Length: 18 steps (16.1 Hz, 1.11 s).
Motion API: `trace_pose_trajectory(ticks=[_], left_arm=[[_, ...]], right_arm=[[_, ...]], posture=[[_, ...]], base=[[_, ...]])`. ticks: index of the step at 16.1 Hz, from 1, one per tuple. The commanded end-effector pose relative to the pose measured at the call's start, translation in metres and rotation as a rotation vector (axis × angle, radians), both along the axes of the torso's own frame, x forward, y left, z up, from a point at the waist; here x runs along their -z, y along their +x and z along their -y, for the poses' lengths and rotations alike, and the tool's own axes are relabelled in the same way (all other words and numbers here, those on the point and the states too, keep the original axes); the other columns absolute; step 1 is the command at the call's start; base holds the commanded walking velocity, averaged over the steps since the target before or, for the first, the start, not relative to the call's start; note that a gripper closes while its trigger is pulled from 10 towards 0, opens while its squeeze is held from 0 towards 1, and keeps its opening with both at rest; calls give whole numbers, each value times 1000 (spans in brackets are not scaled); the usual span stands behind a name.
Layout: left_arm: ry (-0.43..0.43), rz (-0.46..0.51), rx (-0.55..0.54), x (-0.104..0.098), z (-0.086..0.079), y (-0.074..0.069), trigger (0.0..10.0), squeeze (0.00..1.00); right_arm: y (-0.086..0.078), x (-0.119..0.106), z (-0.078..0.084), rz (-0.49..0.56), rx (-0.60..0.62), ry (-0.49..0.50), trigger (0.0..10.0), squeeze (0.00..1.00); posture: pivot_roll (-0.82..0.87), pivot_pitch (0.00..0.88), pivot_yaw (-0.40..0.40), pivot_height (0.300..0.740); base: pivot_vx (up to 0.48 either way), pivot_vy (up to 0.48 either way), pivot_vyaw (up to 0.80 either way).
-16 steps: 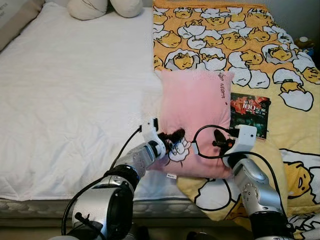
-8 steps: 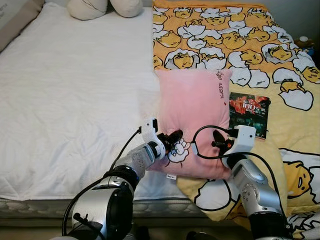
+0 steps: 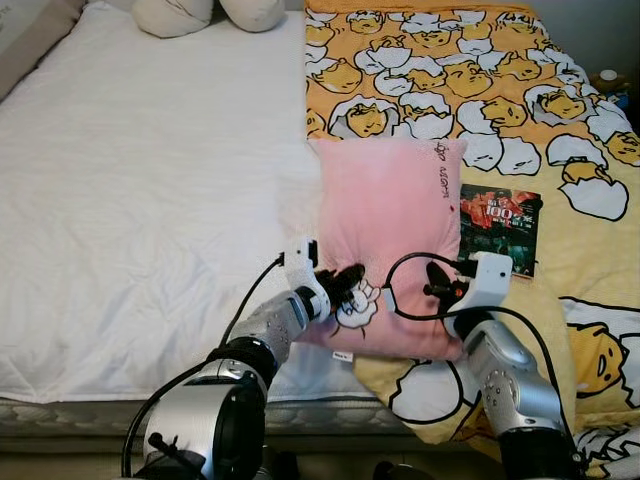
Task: Clean up the room
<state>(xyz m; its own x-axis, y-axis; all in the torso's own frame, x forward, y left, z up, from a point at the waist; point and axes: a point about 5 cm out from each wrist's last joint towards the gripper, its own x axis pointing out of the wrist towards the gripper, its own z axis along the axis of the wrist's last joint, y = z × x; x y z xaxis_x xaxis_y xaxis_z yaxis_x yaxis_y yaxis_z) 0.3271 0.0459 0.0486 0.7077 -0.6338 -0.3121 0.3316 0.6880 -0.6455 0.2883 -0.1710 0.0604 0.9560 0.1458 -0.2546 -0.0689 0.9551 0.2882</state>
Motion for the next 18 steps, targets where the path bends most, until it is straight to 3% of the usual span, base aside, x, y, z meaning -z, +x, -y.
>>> trace_pose_trajectory(ticks=[1,6,8,9,14,16,18], left_arm=[[-11,-101,123,18,34,-27,0,0],[-63,-90,73,13,33,-22,0,0],[-165,-94,2,5,31,-15,0,0],[-165,-97,4,5,32,-15,0,0],[-100,-133,66,28,33,-38,0,0],[-56,21,79,22,25,-33,0,0],[-28,84,35,17,11,-25,0,0]], right_arm=[[-1,2,-10,-13,-46,10,0,0],[-3,5,-10,-22,-48,7,0,0],[-3,6,-12,-24,-52,14,0,0],[-4,7,-13,-29,-54,19,0,0],[-24,22,-24,-84,-98,27,0,0],[-25,21,-26,-81,-103,26,0,0],[-22,18,-26,-69,-106,21,0,0]], posture=[[-159,113,37,740],[-152,112,34,740],[-146,104,33,740],[-143,100,33,740],[-141,84,31,740],[-138,74,29,740],[-132,63,26,740]], base=[[0,0,0],[0,0,0],[0,0,0],[0,0,0],[0,0,0],[0,0,0],[0,0,0]])
